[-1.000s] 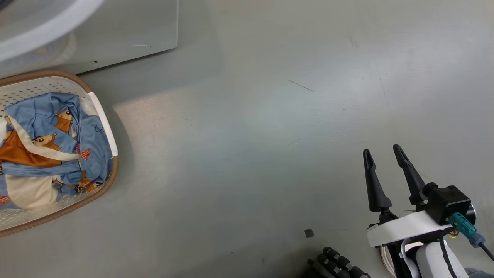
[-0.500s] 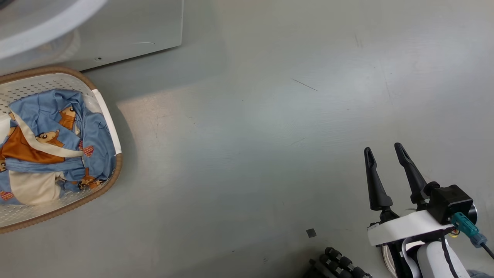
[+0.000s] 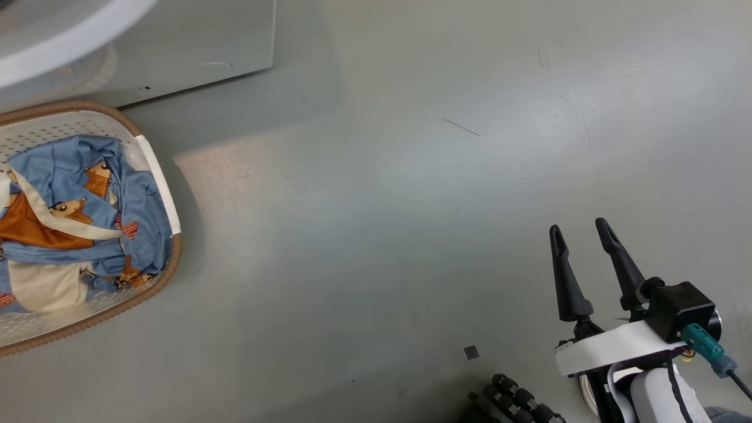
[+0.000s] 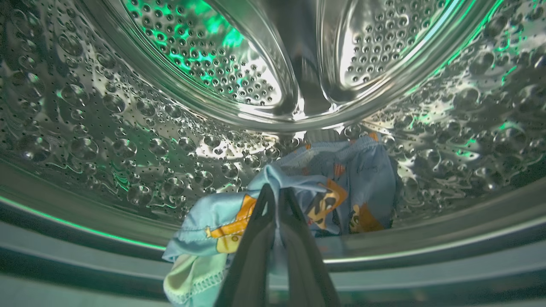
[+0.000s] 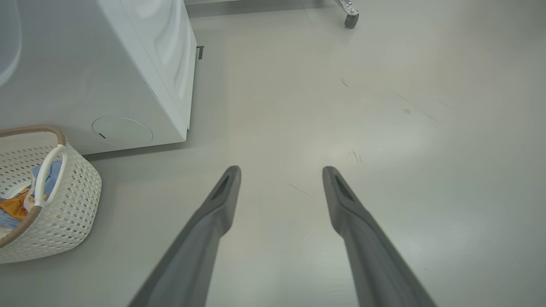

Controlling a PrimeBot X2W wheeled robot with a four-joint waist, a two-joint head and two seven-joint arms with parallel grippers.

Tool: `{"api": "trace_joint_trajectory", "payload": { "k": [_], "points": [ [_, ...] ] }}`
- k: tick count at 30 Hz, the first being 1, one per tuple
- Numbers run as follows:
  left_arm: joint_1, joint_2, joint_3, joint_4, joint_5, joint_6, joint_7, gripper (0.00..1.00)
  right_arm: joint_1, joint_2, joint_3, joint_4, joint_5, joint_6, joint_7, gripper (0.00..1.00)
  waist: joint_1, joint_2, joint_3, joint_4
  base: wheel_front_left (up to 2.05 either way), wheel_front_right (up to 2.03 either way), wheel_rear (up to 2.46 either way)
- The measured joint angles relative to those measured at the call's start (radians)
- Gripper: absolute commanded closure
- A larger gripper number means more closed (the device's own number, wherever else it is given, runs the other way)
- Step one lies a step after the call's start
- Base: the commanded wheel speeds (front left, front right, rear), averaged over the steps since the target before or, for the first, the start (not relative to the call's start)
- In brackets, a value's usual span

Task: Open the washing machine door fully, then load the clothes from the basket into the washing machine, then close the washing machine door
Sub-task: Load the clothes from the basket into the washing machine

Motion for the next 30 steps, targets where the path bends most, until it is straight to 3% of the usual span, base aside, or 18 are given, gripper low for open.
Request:
{"api": "trace_joint_trajectory", "payload": {
  "k": [16,25,30],
  "points": [
    [-0.068,0.054,0.037,-0.004,-0.012,-0.002,-0.158,1.0,0.0,0.011,0.045,-0.002,0.015,0.0,0.0,0.0,0.0,0.0,0.037,-0.059,0.0,0.0,0.0],
    [-0.158,0.067,0.054,-0.064,-0.031,-0.032,-0.3,1.0,0.0,0.018,0.046,-0.007,0.02,0.0,0.0,0.0,0.0,0.0,0.067,-0.082,0.0,0.0,0.0],
    [-0.149,0.099,0.046,-0.012,-0.02,-0.038,-0.309,1.0,-0.002,0.022,0.07,-0.005,0.022,0.0,0.0,0.0,0.0,0.0,0.072,-0.094,0.0,0.0,0.0]
  ]
}}
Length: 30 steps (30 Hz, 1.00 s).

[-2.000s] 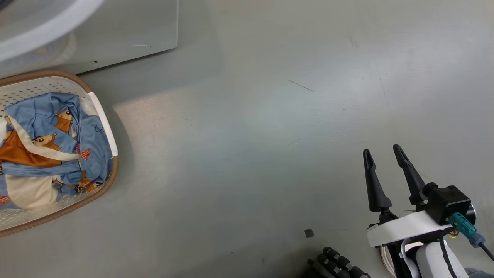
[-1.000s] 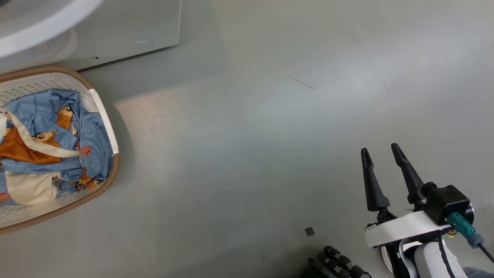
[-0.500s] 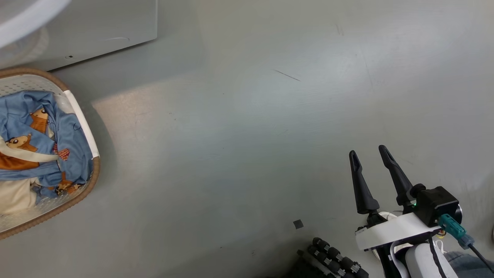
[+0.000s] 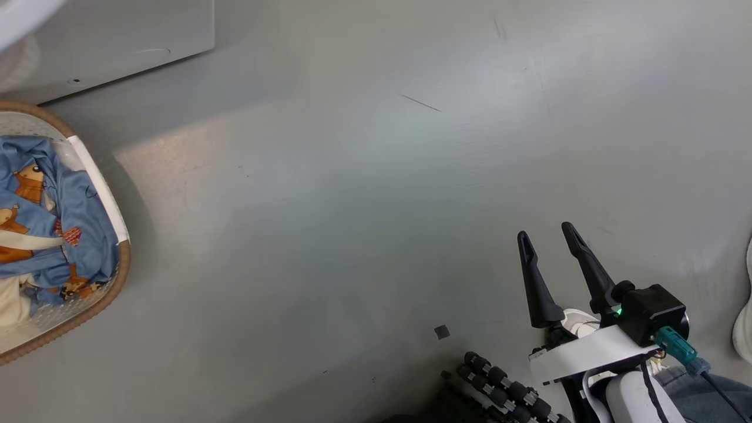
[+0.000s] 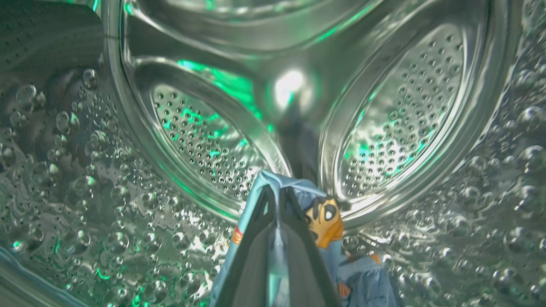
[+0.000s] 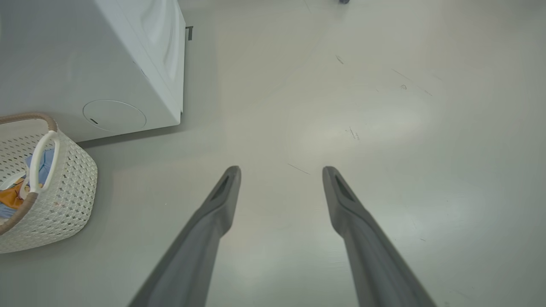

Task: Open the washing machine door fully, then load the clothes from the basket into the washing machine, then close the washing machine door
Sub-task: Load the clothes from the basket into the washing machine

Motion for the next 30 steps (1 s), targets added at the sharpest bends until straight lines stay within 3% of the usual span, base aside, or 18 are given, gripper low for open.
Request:
{"api": "trace_joint_trajectory", "payload": {
  "k": [8,9,13,14,15,30],
  "points": [
    [0.011,0.015,-0.007,0.061,0.007,-0.021,0.013,1.0,0.001,0.003,0.009,0.009,0.005,0.0,0.0,0.0,0.0,0.0,-0.009,-0.032,0.0,0.0,0.0],
    [0.011,0.016,-0.012,0.069,0.007,-0.023,0.022,0.95,0.002,0.005,0.0,0.009,0.006,0.0,0.0,0.0,0.0,0.0,-0.011,-0.037,0.0,0.0,0.0],
    [0.004,0.009,-0.035,0.086,0.009,-0.035,0.042,0.5,0.01,0.005,-0.029,0.005,0.009,0.0,0.0,0.0,0.0,0.0,-0.012,-0.044,0.0,0.0,0.0],
    [-0.001,0.007,-0.041,0.086,0.014,-0.036,0.048,0.04,0.014,0.005,-0.034,0.005,0.011,0.0,0.0,0.0,0.0,0.0,-0.009,-0.043,0.0,0.0,0.0],
    [-0.006,0.003,-0.042,0.09,0.016,-0.04,0.052,0.0,0.015,0.005,-0.036,0.005,0.012,0.0,0.0,0.0,0.0,0.0,-0.007,-0.041,0.0,0.0,0.0],
    [-0.005,-0.101,-0.042,0.221,0.013,0.015,0.114,0.0,-0.053,0.006,-0.06,0.013,0.013,0.0,0.0,0.0,-0.0001,0.0,-0.036,0.034,0.0,0.0,0.0]
  ]
}}
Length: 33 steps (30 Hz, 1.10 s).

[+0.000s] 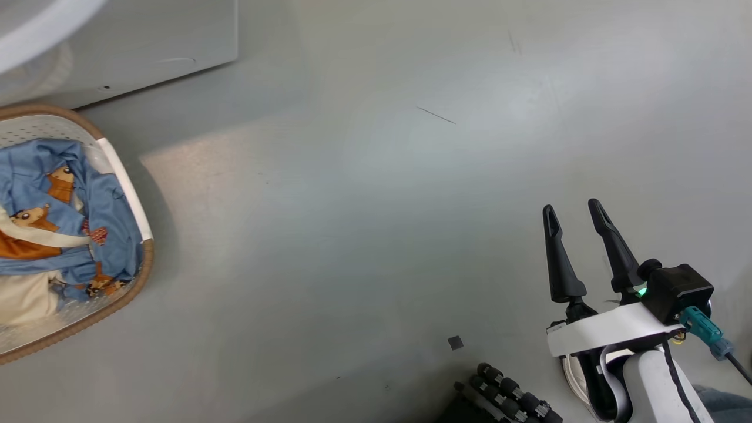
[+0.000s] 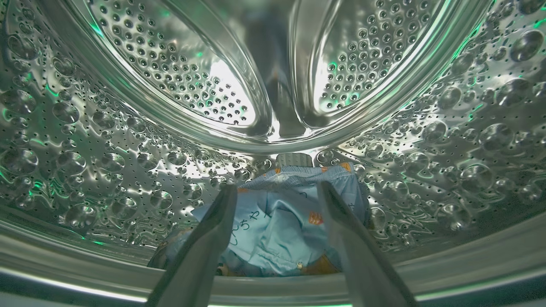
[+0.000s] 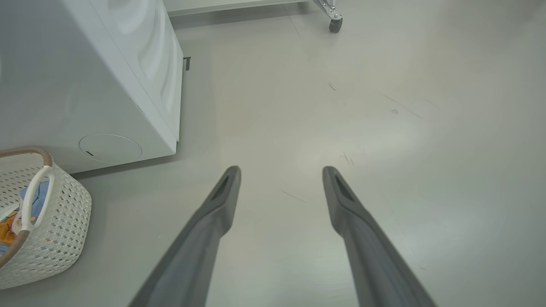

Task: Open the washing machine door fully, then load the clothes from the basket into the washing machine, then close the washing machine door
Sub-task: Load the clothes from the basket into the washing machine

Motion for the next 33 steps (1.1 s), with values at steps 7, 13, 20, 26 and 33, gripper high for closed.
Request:
{"api": "trace_joint_trajectory", "payload": {
  "k": [7,13,20,26,33],
  "points": [
    [0.065,-0.068,0.001,0.04,-0.015,0.023,-0.039,0.0,-0.012,0.0,-0.022,0.019,0.0,0.0,0.0,0.0,0.0,0.0,-0.045,0.043,0.0,0.0,0.0],
    [0.112,-0.131,0.013,0.066,-0.043,0.027,-0.077,0.0,-0.011,-0.008,-0.046,0.026,-0.002,0.0,0.0,0.0,0.0,0.0,-0.088,0.087,0.0,0.0,0.0],
    [0.154,-0.165,0.033,0.088,-0.071,0.027,-0.116,0.0,-0.008,-0.027,-0.059,0.034,-0.008,0.0,0.0,0.0,0.0,0.0,-0.138,0.138,0.0,0.0,0.0],
    [0.19,-0.19,0.039,0.093,-0.084,0.022,-0.14,0.0,-0.007,-0.029,-0.06,0.038,-0.01,0.0,0.0,0.0,0.0,0.0,-0.175,0.173,0.0,0.0,0.0],
    [0.226,-0.23,0.037,0.091,-0.09,-0.005,-0.16,0.0,-0.007,-0.033,-0.061,0.04,-0.011,0.0,0.0,0.0,0.0,0.0,-0.214,0.205,0.0,0.0,0.0]
  ]
}}
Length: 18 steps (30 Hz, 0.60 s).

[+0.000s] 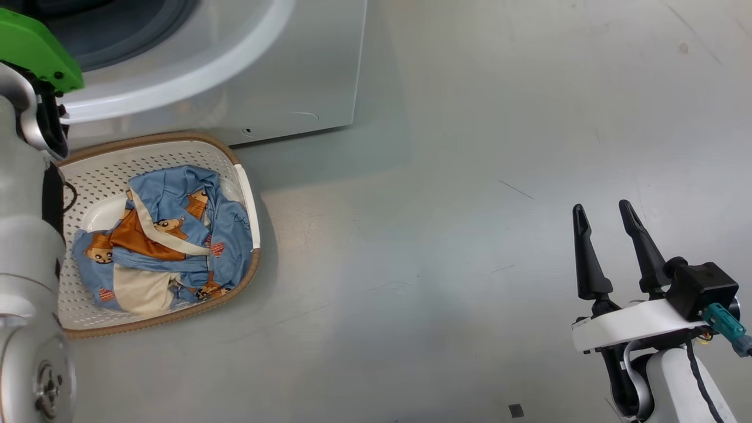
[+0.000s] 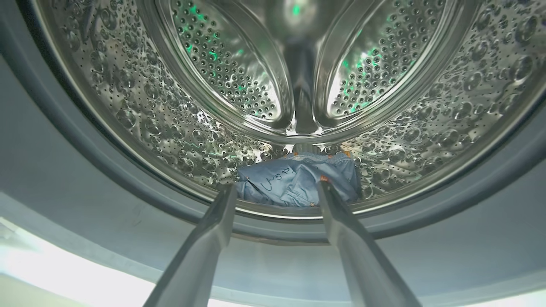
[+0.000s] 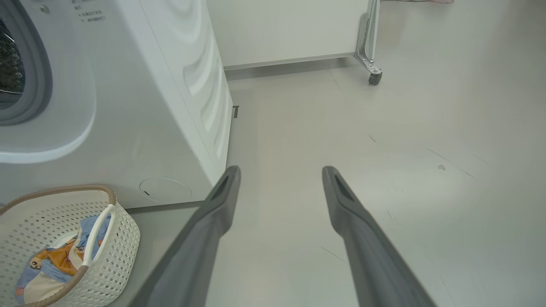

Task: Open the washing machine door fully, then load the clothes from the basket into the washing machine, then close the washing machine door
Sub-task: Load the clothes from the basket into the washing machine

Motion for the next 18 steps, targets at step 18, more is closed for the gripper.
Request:
{"api": "trace_joint_trajectory", "payload": {
  "k": [18],
  "points": [
    [0.211,-0.077,-0.055,-0.028,0.009,-0.062,-0.013,0.0,-0.001,-0.027,-0.006,0.008,-0.016,0.0,0.0,0.0,0.0,0.0,-0.104,0.07,0.0,0.0,0.0]
  ]
}}
